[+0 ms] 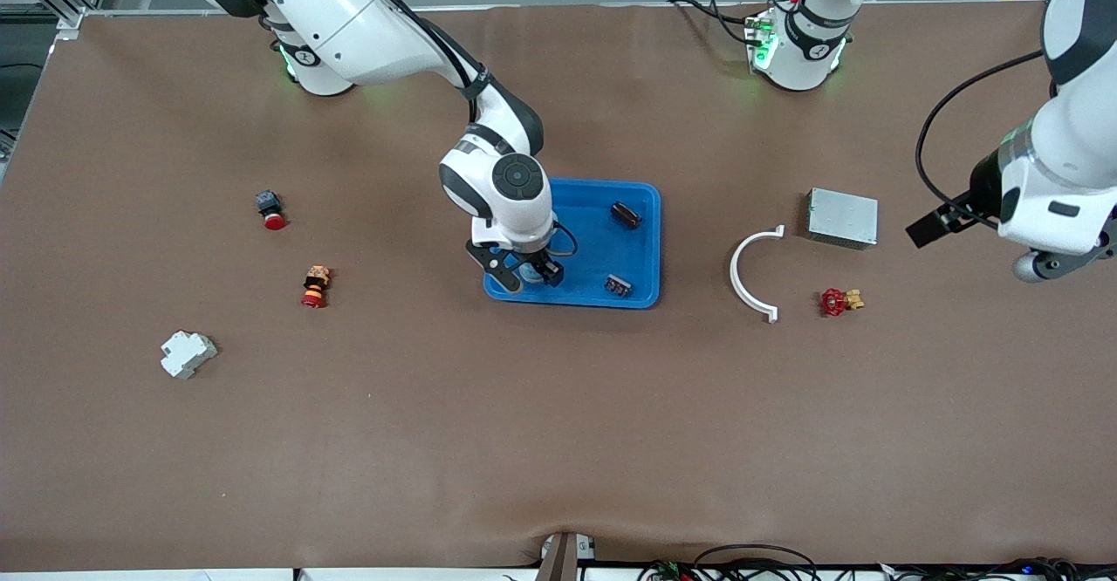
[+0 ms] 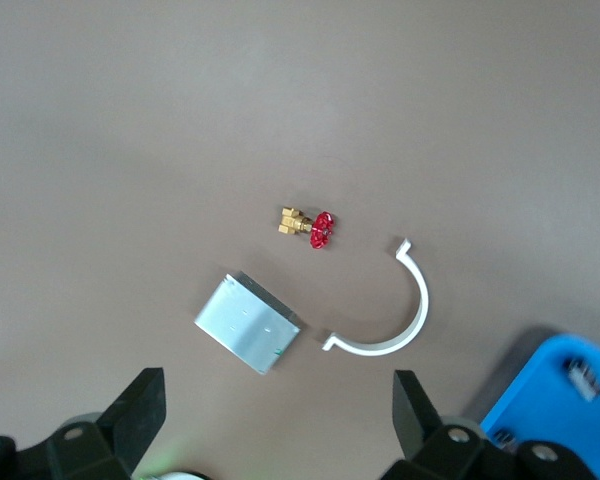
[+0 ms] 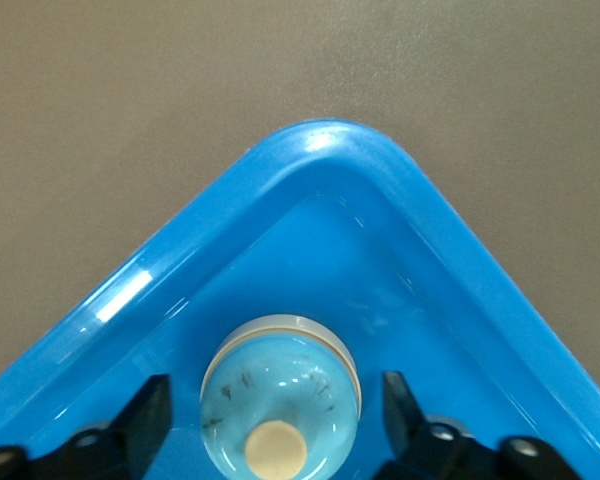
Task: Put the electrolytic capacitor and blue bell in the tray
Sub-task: 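Release the bell in the tray while the left gripper returns to rest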
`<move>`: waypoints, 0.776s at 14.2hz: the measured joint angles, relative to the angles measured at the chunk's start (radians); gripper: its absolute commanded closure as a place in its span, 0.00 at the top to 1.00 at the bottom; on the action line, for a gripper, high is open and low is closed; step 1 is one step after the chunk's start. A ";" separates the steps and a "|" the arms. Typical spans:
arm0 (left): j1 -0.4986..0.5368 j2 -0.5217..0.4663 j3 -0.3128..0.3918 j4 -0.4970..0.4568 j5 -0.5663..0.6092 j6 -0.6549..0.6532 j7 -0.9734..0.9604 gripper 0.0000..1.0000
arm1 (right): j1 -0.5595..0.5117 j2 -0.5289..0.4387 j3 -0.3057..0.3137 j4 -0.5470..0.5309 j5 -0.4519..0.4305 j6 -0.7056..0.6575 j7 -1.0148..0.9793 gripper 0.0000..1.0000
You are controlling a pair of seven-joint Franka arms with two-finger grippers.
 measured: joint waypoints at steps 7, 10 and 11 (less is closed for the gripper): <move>-0.090 -0.074 0.108 0.025 0.014 -0.006 0.276 1.00 | 0.009 0.001 0.001 0.022 -0.005 -0.031 0.000 1.00; -0.234 -0.136 0.320 -0.012 -0.062 -0.008 0.303 1.00 | 0.020 0.001 0.001 0.049 -0.007 -0.081 -0.001 1.00; -0.251 -0.161 0.358 -0.034 -0.088 -0.007 0.308 1.00 | 0.022 0.000 0.002 0.055 -0.008 -0.099 -0.001 1.00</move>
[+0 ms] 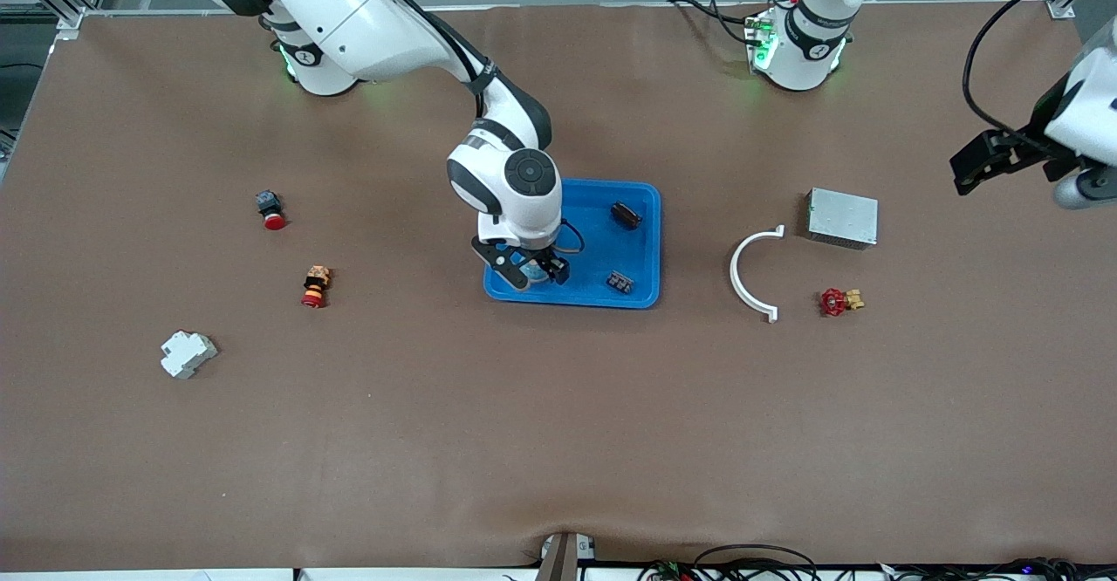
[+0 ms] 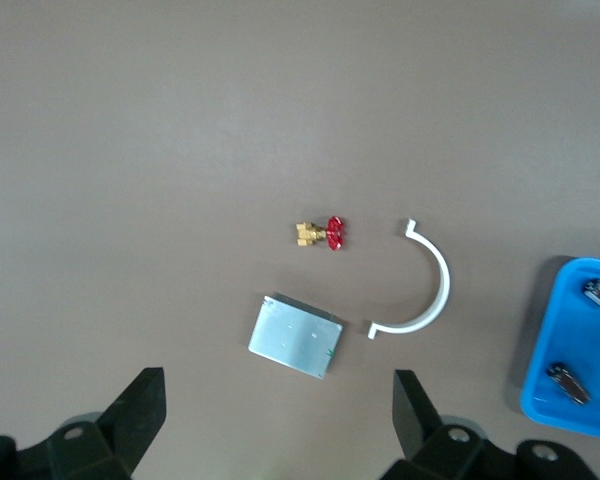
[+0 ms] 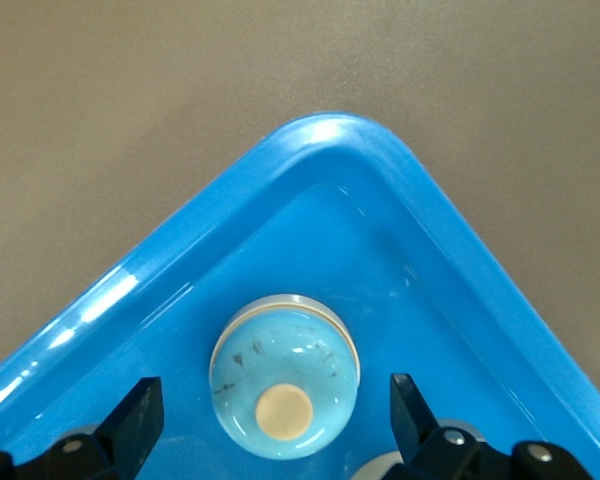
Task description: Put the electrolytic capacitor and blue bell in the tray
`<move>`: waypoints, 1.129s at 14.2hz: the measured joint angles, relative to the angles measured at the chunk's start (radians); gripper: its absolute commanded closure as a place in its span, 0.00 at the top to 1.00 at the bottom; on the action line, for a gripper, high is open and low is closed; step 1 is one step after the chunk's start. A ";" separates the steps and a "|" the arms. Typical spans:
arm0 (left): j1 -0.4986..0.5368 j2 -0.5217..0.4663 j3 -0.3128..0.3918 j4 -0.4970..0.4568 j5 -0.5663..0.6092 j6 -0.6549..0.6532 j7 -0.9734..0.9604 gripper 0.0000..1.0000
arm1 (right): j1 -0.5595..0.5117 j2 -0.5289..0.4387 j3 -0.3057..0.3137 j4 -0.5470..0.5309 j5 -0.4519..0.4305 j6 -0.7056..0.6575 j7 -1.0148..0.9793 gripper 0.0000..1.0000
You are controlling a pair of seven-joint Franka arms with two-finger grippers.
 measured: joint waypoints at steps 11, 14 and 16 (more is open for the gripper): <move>-0.048 -0.113 0.056 -0.142 -0.036 0.049 0.006 1.00 | -0.151 -0.198 -0.012 0.004 -0.004 -0.370 -0.561 1.00; -0.049 -0.113 0.054 -0.142 -0.036 0.049 0.007 1.00 | -0.279 -0.293 -0.014 -0.045 -0.004 -0.413 -0.793 1.00; -0.048 -0.113 0.055 -0.142 -0.036 0.046 0.007 1.00 | -0.340 -0.339 -0.014 -0.059 -0.004 -0.447 -0.902 1.00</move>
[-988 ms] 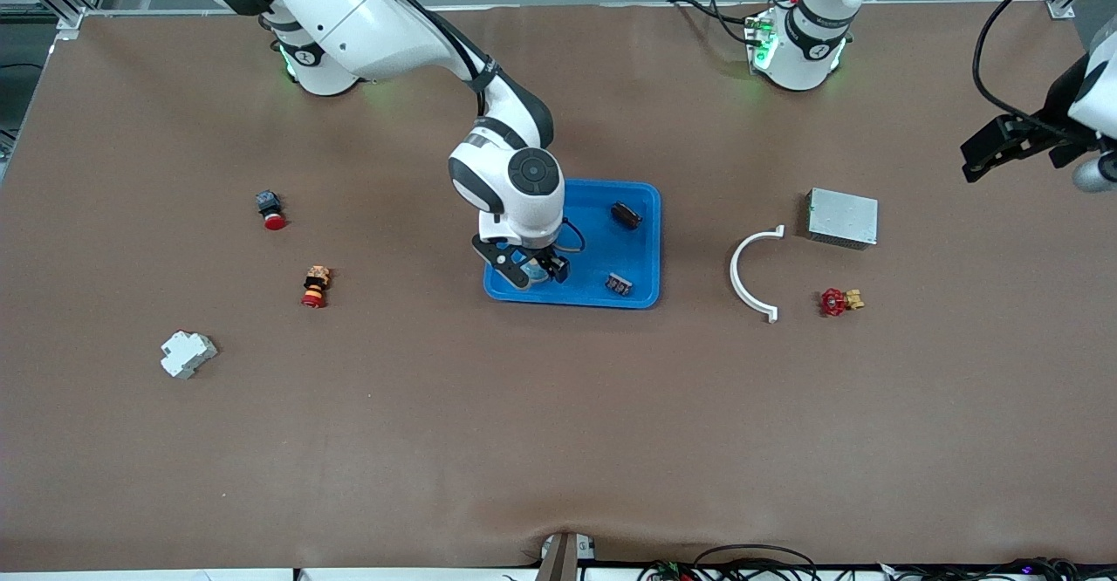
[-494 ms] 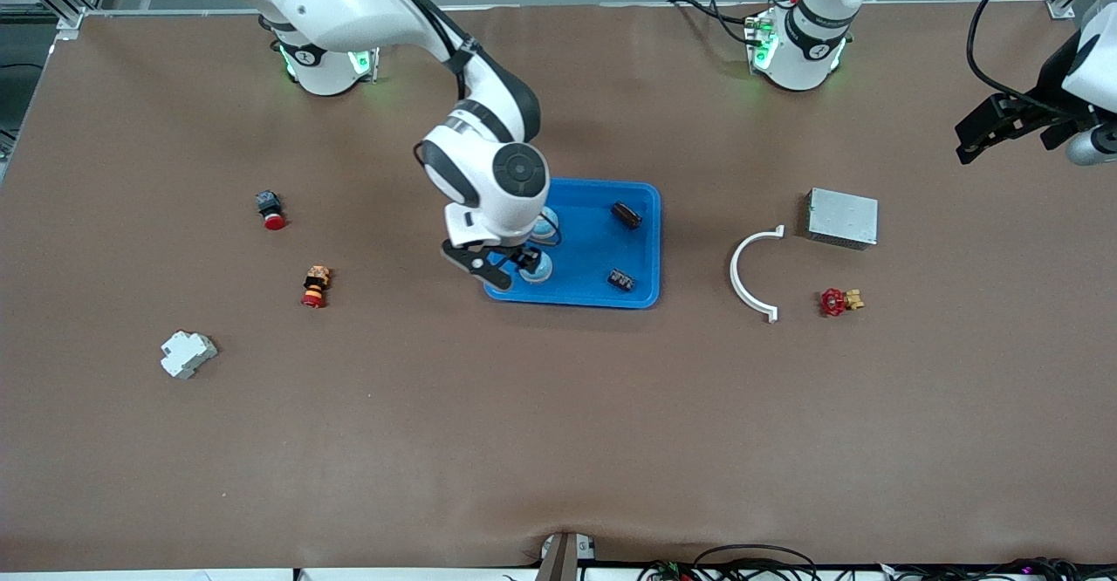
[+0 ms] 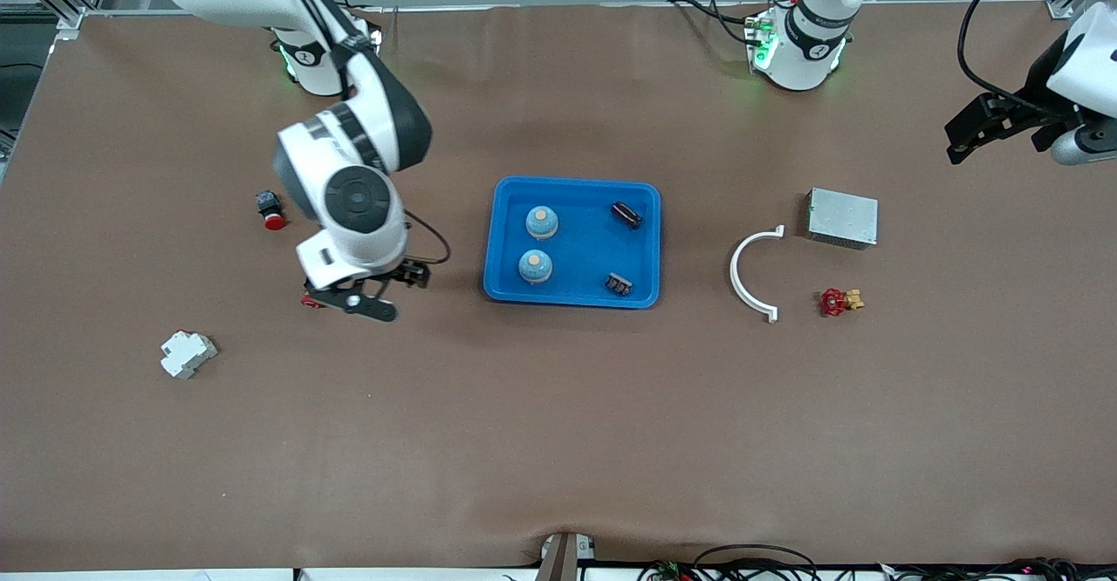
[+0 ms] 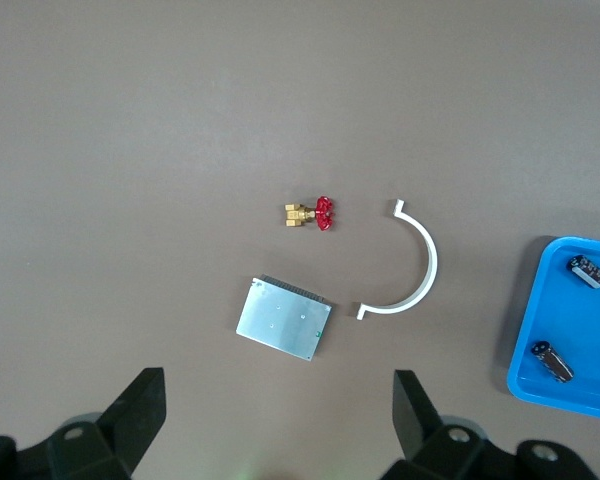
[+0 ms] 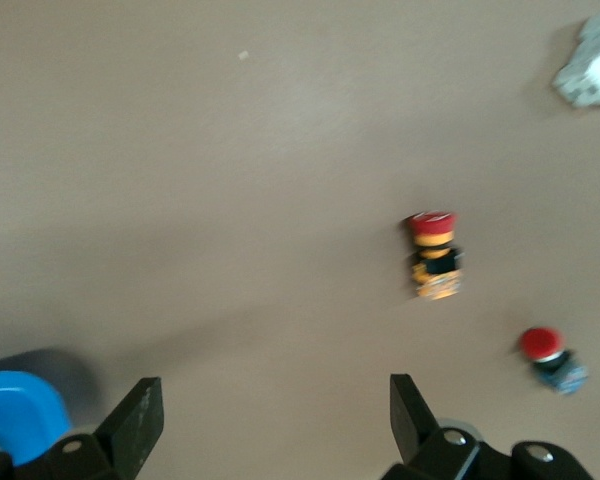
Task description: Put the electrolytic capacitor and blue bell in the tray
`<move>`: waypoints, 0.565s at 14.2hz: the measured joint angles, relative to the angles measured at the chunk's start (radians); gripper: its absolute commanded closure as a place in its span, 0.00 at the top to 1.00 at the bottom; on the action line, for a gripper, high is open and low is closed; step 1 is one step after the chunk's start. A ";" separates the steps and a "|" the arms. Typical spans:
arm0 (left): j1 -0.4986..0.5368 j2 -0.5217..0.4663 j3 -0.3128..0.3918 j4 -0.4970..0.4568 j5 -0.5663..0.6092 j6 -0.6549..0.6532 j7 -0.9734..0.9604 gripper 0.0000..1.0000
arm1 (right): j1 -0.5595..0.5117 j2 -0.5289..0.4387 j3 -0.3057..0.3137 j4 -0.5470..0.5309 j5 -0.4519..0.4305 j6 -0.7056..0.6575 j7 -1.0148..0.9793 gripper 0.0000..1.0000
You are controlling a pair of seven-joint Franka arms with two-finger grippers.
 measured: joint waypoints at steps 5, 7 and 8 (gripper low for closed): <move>0.001 0.000 0.001 0.001 0.000 -0.005 0.013 1.00 | -0.131 -0.093 0.000 -0.001 0.053 -0.079 -0.342 1.00; 0.000 0.000 0.000 0.002 0.000 -0.003 0.015 1.00 | -0.201 -0.127 -0.001 -0.002 0.081 -0.093 -0.474 1.00; 0.000 0.000 0.000 0.002 0.000 -0.003 0.015 1.00 | -0.229 -0.144 -0.002 -0.002 0.088 -0.093 -0.520 1.00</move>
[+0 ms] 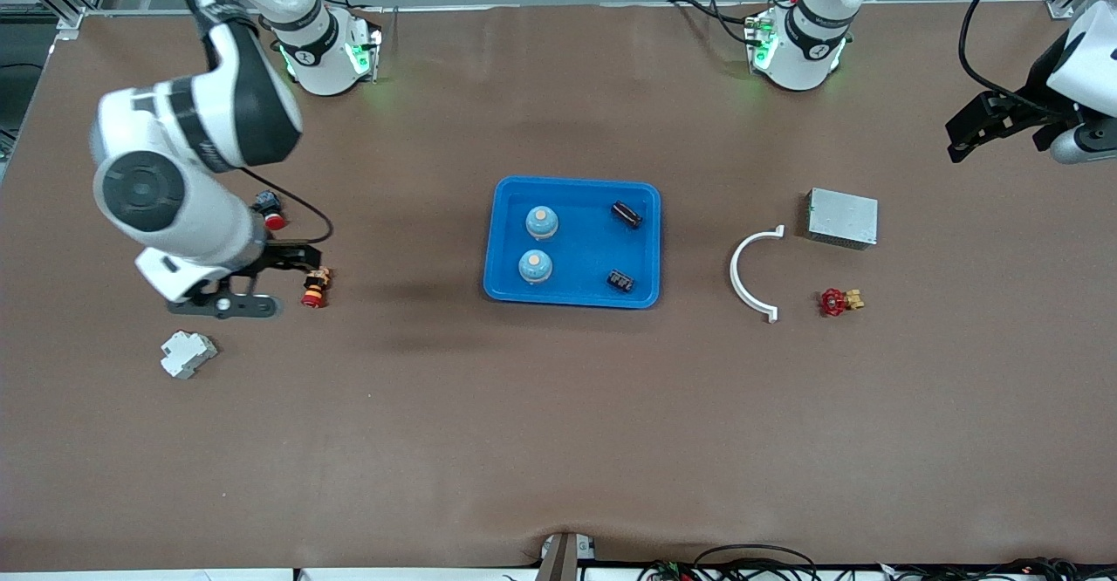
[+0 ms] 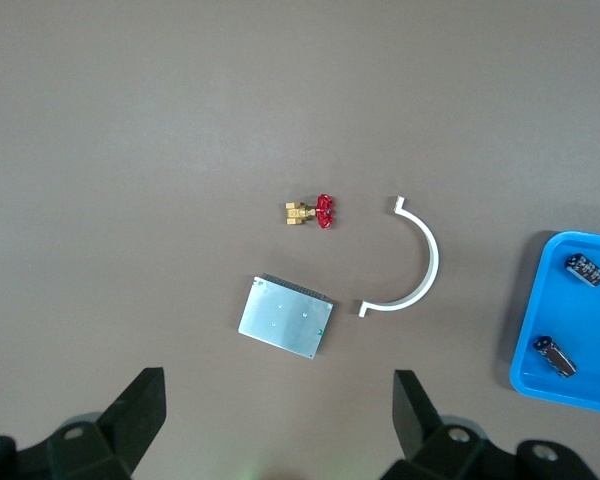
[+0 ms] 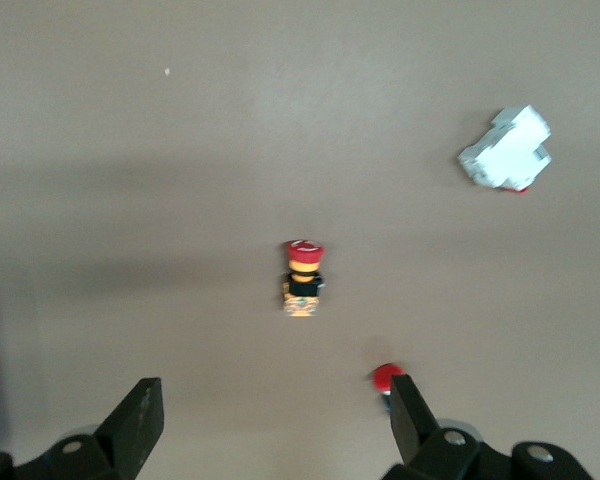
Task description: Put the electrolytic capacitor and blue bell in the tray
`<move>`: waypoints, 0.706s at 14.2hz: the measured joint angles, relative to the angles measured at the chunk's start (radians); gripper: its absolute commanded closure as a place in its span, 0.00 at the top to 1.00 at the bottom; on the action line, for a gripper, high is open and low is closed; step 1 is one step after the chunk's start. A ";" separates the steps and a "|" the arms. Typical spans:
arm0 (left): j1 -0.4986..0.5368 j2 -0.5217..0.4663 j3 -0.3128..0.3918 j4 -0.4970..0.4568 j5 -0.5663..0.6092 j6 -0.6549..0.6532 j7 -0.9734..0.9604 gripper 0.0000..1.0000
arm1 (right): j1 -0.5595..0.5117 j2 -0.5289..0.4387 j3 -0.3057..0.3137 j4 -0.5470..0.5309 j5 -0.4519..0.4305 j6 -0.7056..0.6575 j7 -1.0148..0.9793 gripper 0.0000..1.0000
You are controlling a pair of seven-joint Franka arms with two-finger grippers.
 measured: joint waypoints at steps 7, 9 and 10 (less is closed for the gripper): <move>0.000 0.000 0.000 0.002 0.000 0.000 0.000 1.00 | -0.097 -0.096 0.000 -0.020 0.027 -0.005 -0.139 1.00; 0.001 -0.001 0.000 0.003 0.000 0.000 0.000 1.00 | -0.134 -0.119 -0.001 -0.034 0.052 -0.005 -0.159 1.00; 0.001 -0.002 0.000 0.003 0.000 -0.001 0.000 1.00 | -0.149 -0.135 -0.001 -0.048 0.058 -0.002 -0.166 1.00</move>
